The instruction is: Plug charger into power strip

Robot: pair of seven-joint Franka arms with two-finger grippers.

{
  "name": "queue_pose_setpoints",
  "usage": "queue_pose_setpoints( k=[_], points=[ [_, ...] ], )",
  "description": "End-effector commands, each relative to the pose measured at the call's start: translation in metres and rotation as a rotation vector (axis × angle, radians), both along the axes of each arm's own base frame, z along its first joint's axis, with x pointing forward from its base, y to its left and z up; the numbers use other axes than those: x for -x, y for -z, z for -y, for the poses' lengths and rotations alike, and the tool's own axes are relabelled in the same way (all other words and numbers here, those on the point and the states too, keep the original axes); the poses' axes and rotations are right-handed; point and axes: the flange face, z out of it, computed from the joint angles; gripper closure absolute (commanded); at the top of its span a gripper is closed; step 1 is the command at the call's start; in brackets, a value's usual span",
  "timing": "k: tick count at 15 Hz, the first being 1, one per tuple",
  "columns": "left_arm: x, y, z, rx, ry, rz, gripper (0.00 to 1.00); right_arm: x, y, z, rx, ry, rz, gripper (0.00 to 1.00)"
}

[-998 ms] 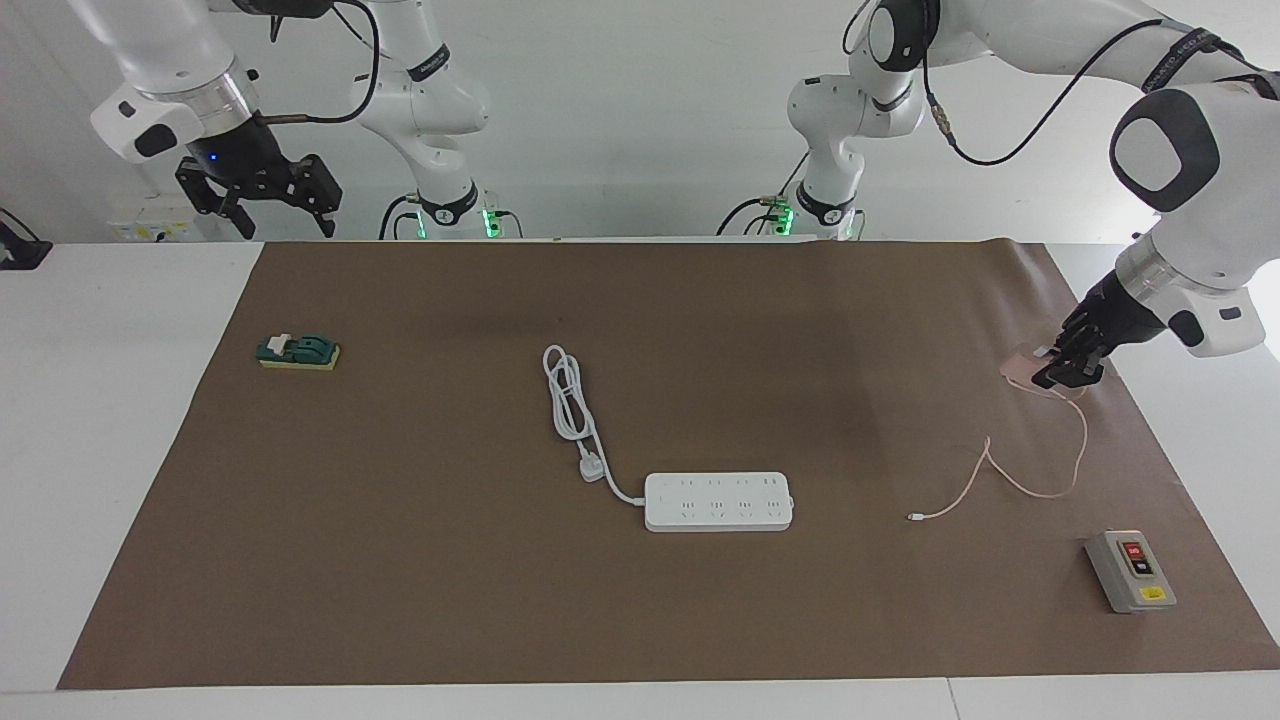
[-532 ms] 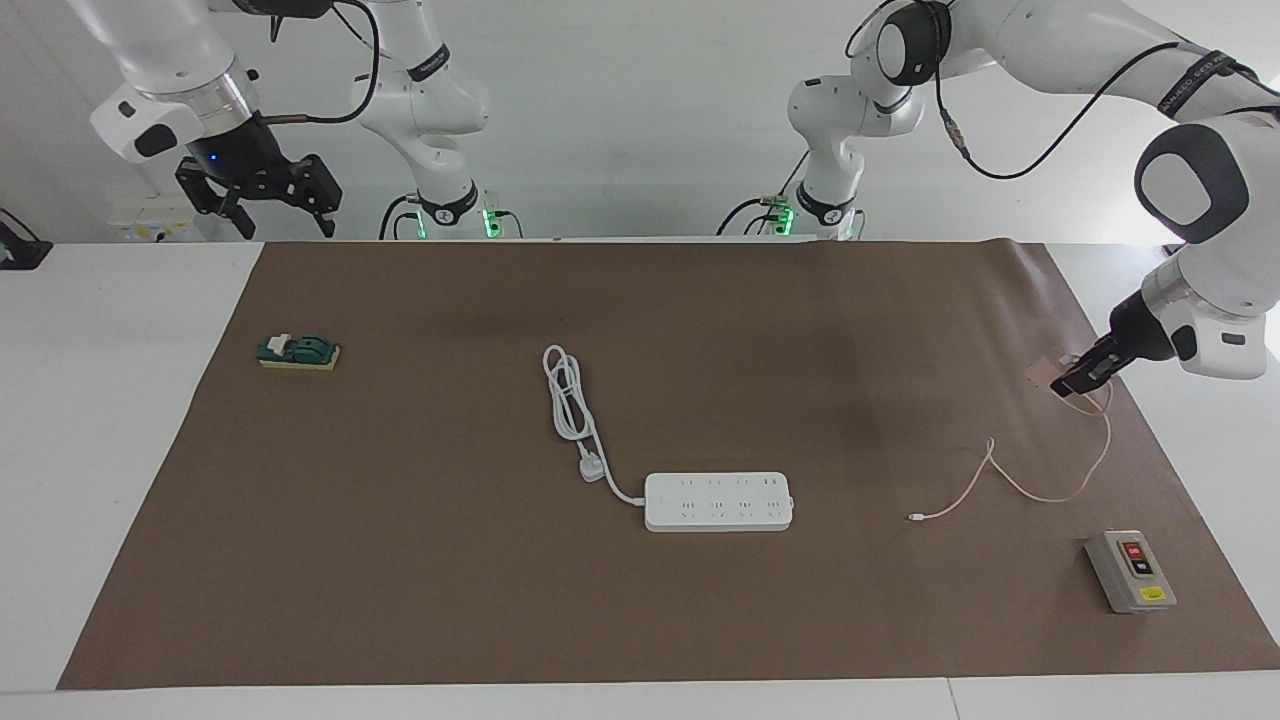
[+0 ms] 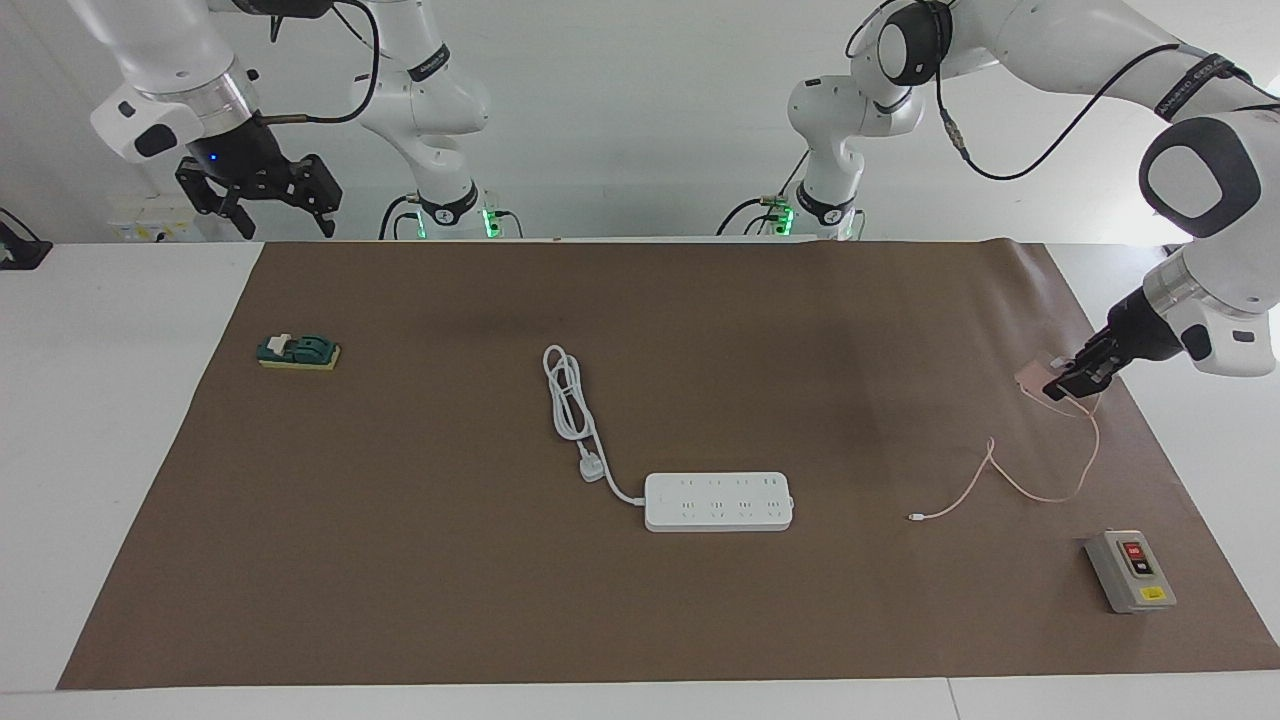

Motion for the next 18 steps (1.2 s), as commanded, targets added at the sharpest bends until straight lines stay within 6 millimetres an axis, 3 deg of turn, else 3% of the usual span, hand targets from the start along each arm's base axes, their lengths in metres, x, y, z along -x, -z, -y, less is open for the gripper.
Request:
queue_pose_setpoints(
  k=[1,4,7,11,15,18],
  points=[
    [-0.018,0.01,0.051,-0.017,-0.154,0.021,1.0,0.005,-0.002,0.004,-0.007,-0.008,-0.006,0.0],
    [-0.031,0.039,0.114,-0.057,-0.34,0.011,1.0,0.005,-0.002,0.004,-0.007,-0.008,-0.006,0.0],
    [-0.034,0.055,0.159,-0.08,-0.485,0.01,1.0,0.005,-0.001,0.004,-0.007,-0.008,-0.008,0.0],
    [-0.041,0.102,0.224,-0.096,-0.64,0.023,1.0,0.005,-0.001,0.004,-0.007,-0.008,-0.008,0.0],
    [-0.041,0.135,0.27,-0.143,-0.738,0.062,1.0,0.005,-0.002,0.004,-0.007,-0.008,-0.006,0.0],
    [-0.037,0.153,0.291,-0.156,-0.755,0.055,1.0,0.005,-0.002,0.004,-0.007,-0.008,-0.006,0.0]
  ],
)
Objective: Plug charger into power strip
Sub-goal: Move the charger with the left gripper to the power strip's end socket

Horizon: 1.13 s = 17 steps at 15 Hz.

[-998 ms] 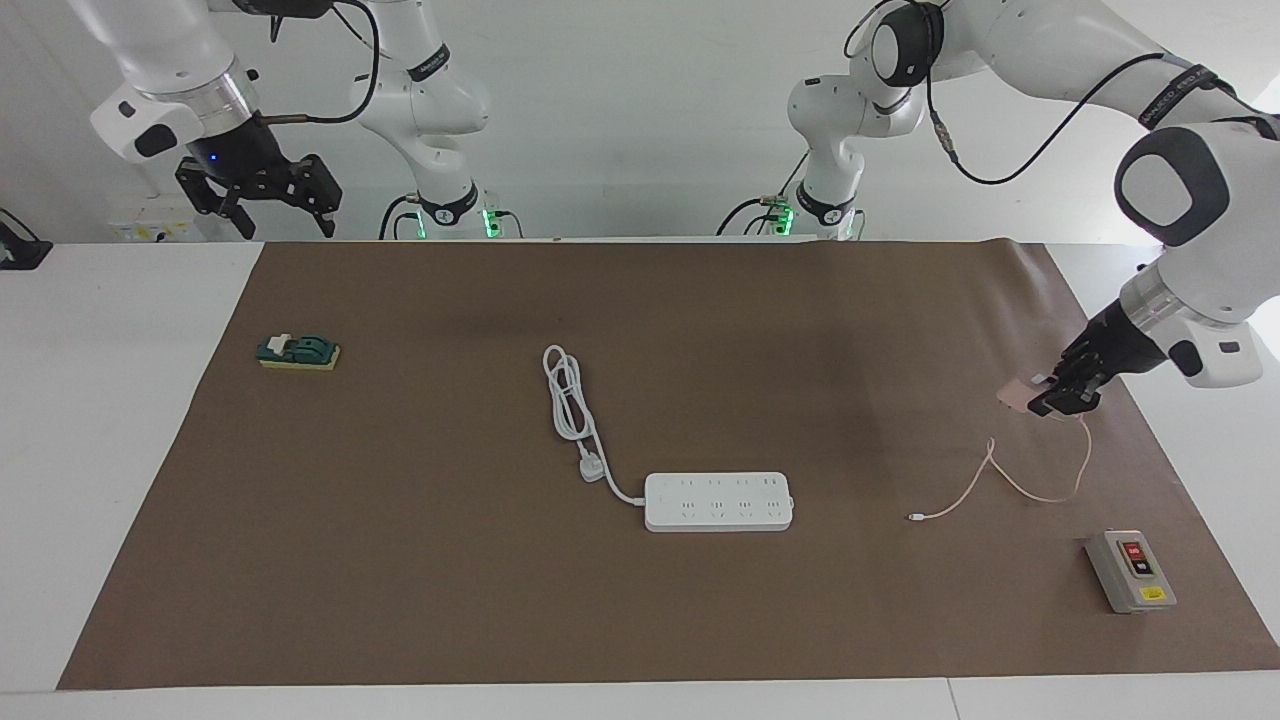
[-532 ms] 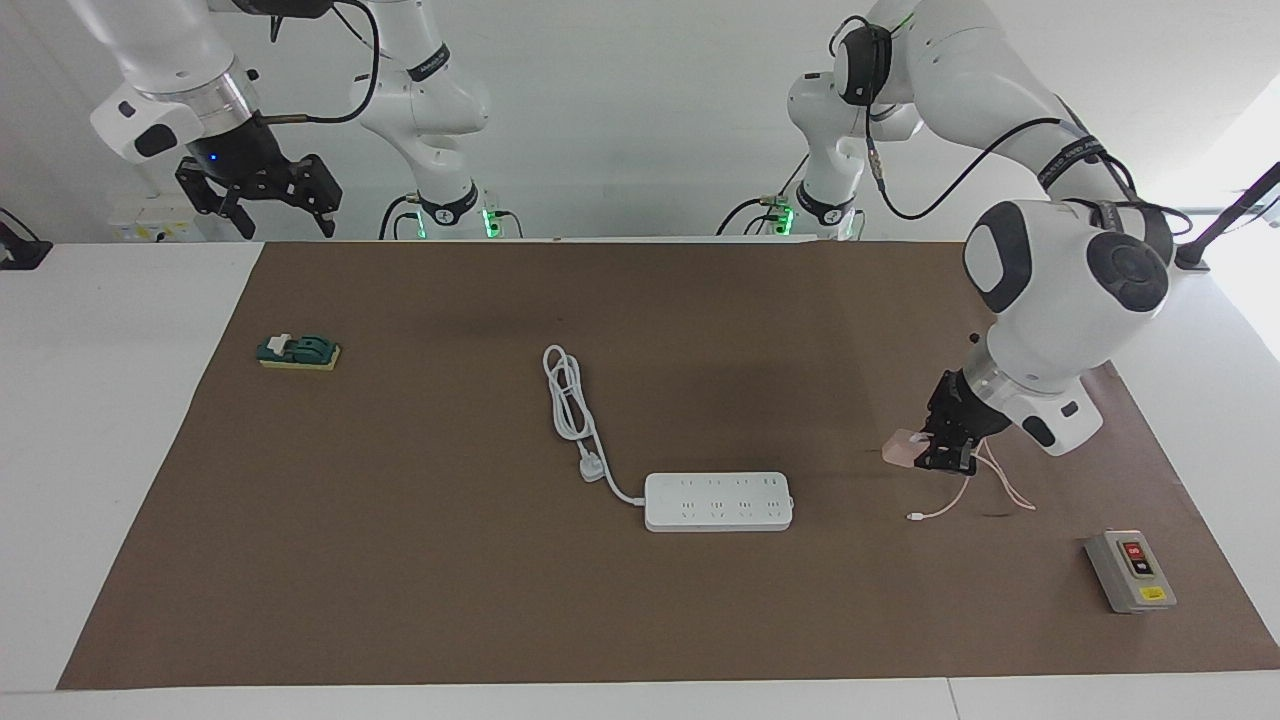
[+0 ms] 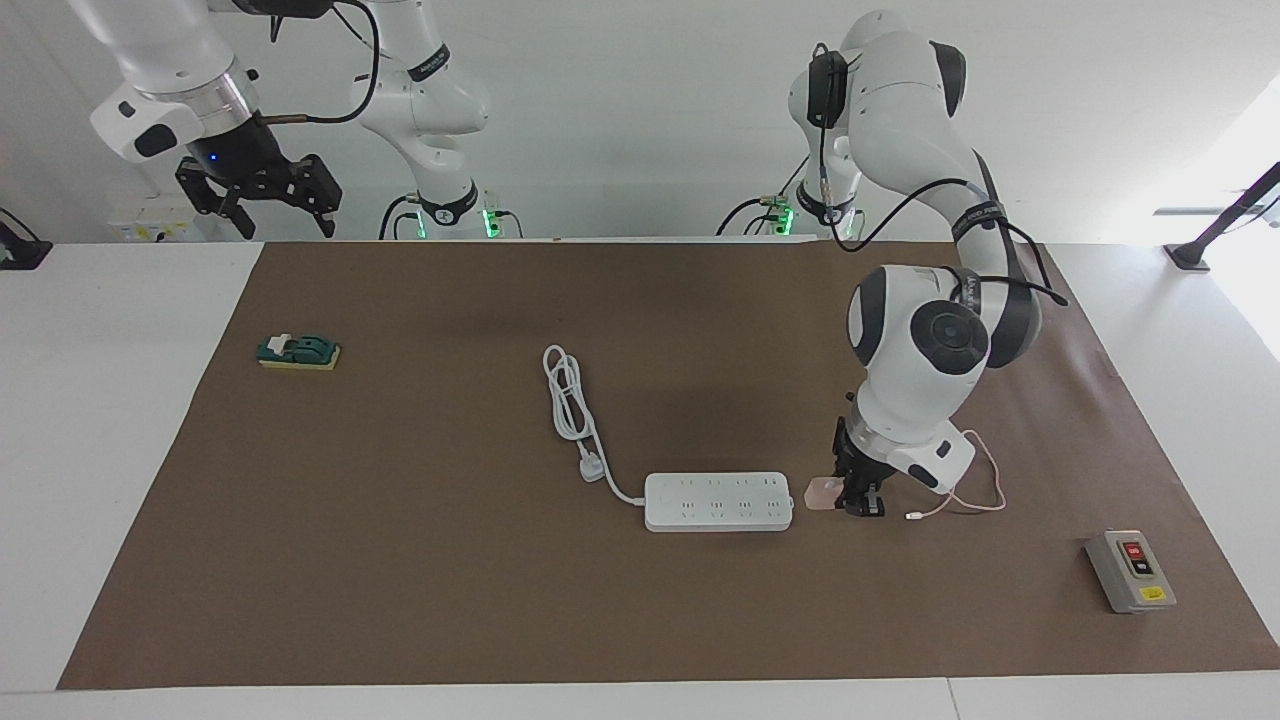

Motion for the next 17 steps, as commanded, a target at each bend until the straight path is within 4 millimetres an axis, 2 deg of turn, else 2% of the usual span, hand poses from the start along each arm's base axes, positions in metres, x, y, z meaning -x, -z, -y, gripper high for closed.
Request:
queue_pose_setpoints(
  k=[1,6,8,9,14,17],
  points=[
    [-0.002,0.01,0.015,-0.034,-0.023,0.018,1.0,0.005,-0.002,0.004,-0.007,-0.008,-0.006,0.0],
    [0.004,0.015,0.029,-0.053,0.005,0.025,1.0,0.005,-0.001,0.004,-0.007,-0.008,-0.008,0.0],
    [0.013,0.025,0.037,-0.043,0.015,0.048,1.0,0.005,-0.002,0.004,-0.007,-0.008,-0.006,0.0],
    [0.018,0.021,0.037,-0.035,0.017,0.061,1.0,0.005,-0.002,0.004,-0.007,-0.008,-0.006,0.0],
    [0.025,0.034,0.038,-0.041,0.022,0.043,1.0,0.005,-0.002,0.004,-0.007,-0.008,-0.006,0.0],
    [0.031,0.035,0.037,-0.041,0.031,0.03,1.0,0.005,-0.001,0.004,-0.007,-0.008,-0.008,0.0]
  ],
)
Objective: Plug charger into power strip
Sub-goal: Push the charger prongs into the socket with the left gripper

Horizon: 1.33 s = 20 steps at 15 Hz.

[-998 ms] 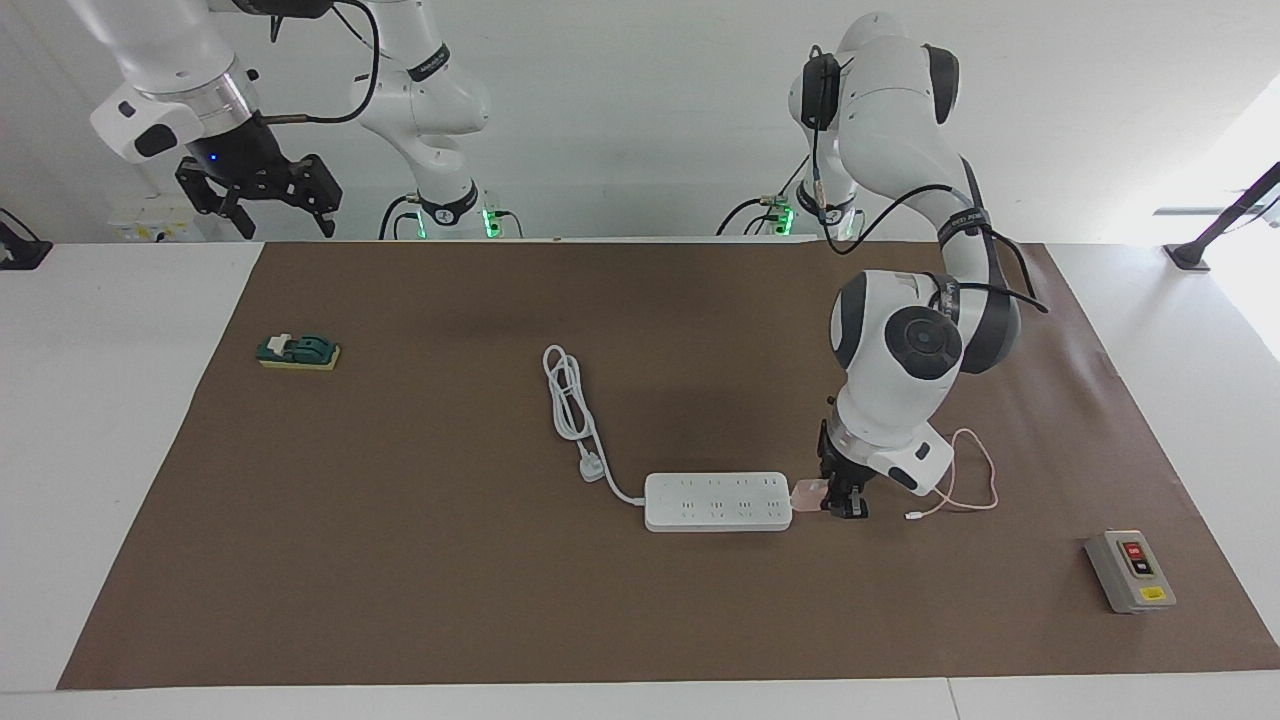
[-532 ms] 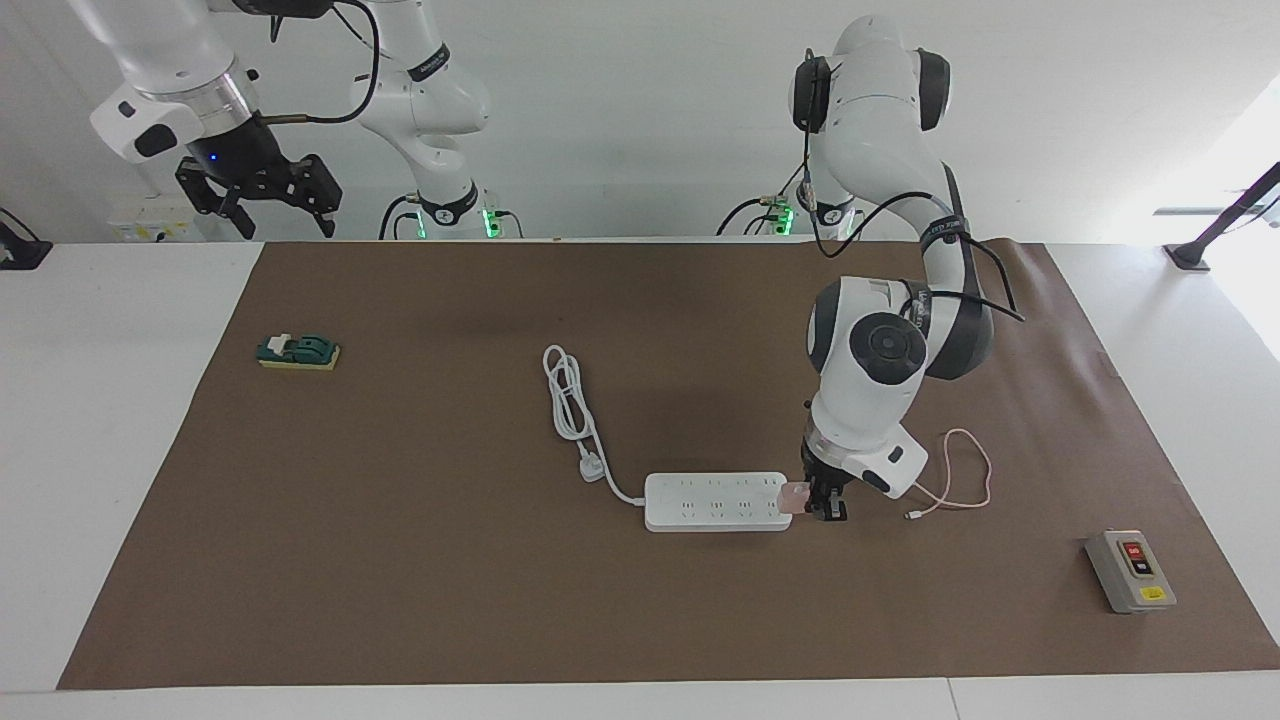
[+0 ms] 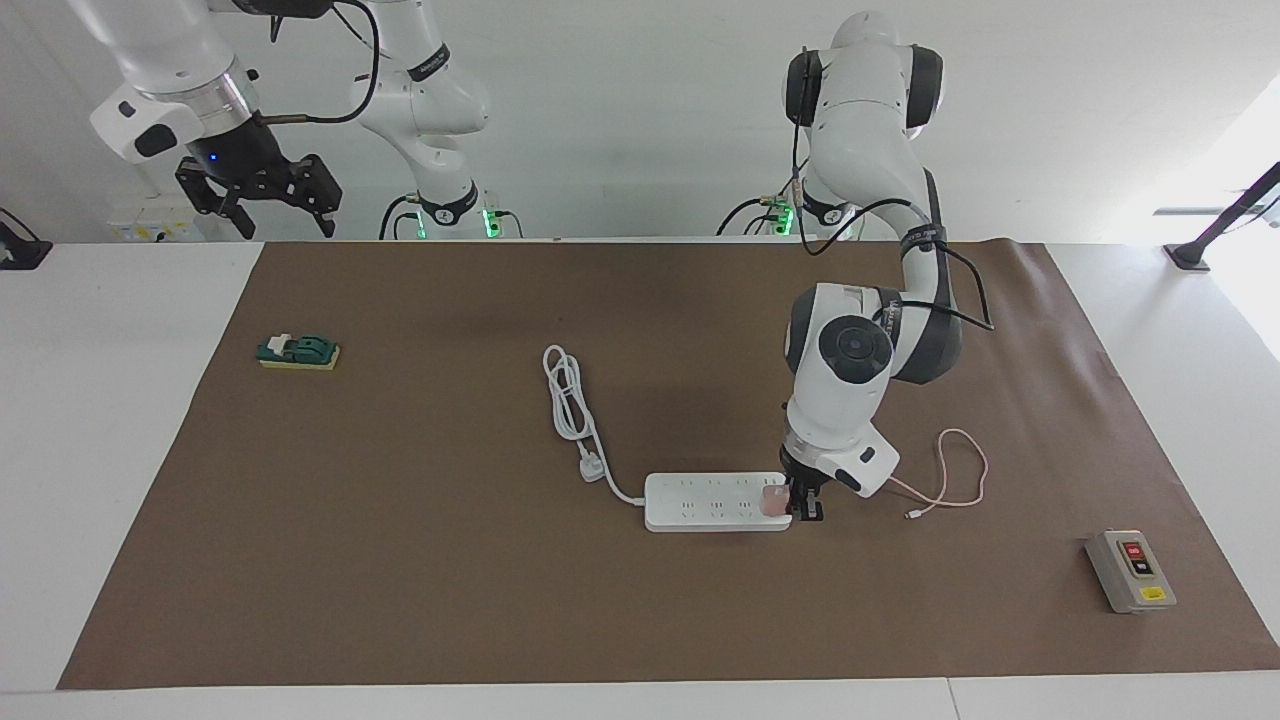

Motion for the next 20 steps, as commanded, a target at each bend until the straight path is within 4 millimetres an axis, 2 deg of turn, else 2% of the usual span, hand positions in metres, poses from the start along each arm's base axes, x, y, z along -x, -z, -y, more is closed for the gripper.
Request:
queue_pose_setpoints(
  k=[1,5,14,20],
  points=[
    [0.016,-0.005,-0.01,-0.022,0.002,-0.005,1.0,0.005,-0.002,0.004,-0.007,-0.008,-0.006,0.0],
    [0.024,-0.006,-0.015,-0.033,0.009,-0.008,1.0,0.005,-0.001,0.004,-0.007,-0.008,-0.008,0.0],
    [0.034,0.004,-0.001,-0.04,0.03,-0.025,1.0,0.005,-0.002,0.004,-0.007,-0.008,-0.006,0.0],
    [0.036,0.007,-0.004,-0.044,0.033,-0.036,1.0,0.005,-0.002,0.004,-0.007,-0.008,-0.006,0.0]
  ],
)
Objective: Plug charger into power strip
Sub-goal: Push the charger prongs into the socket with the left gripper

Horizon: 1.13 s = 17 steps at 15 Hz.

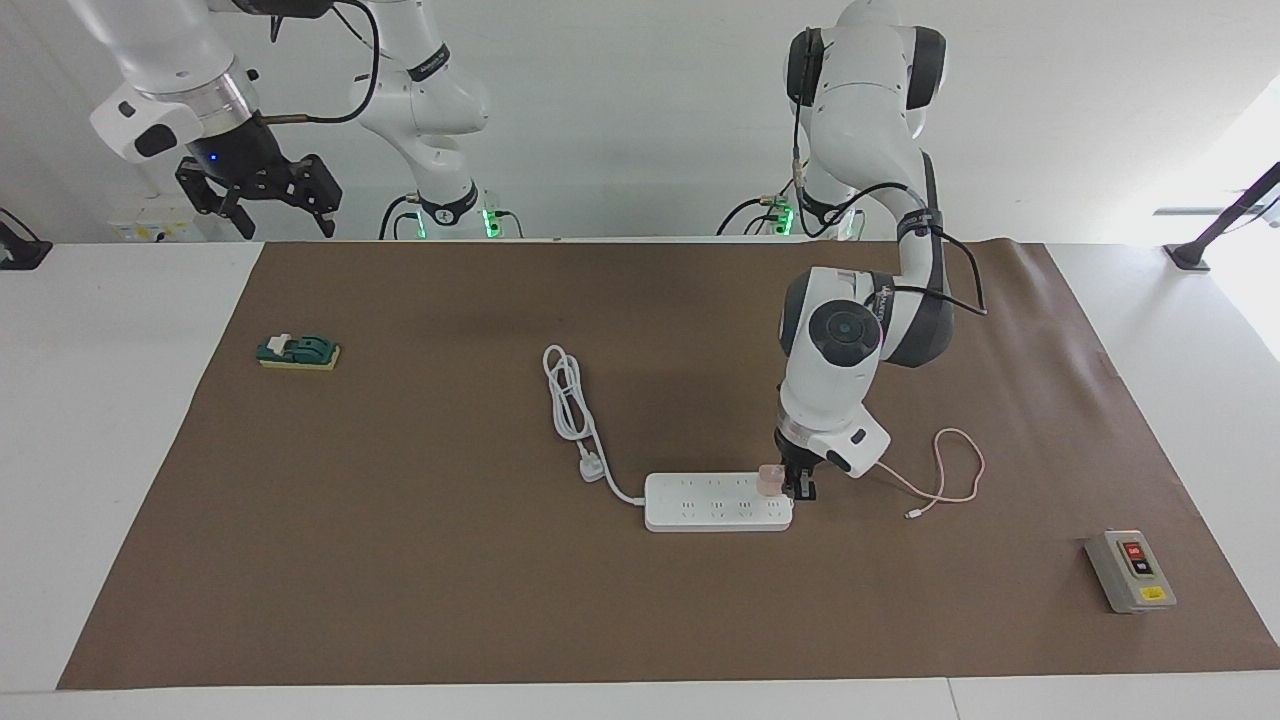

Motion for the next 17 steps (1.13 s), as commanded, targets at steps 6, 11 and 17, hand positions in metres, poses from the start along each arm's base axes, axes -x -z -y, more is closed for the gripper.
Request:
queue_pose_setpoints(
  k=[6,11,17],
  points=[
    [0.0128,0.0111,-0.0064,-0.028,0.025,-0.019,1.0,0.0051,-0.002,0.0042,-0.007,-0.008,-0.006,0.0],
    [0.0137,0.0091,-0.0059,-0.026,0.027,-0.02,1.0,0.0051,-0.002,0.0042,-0.007,-0.008,-0.006,0.0],
    [0.0162,0.0113,-0.008,-0.028,0.037,-0.03,1.0,0.0051,-0.002,0.0042,-0.007,-0.008,-0.006,0.0]
  ],
)
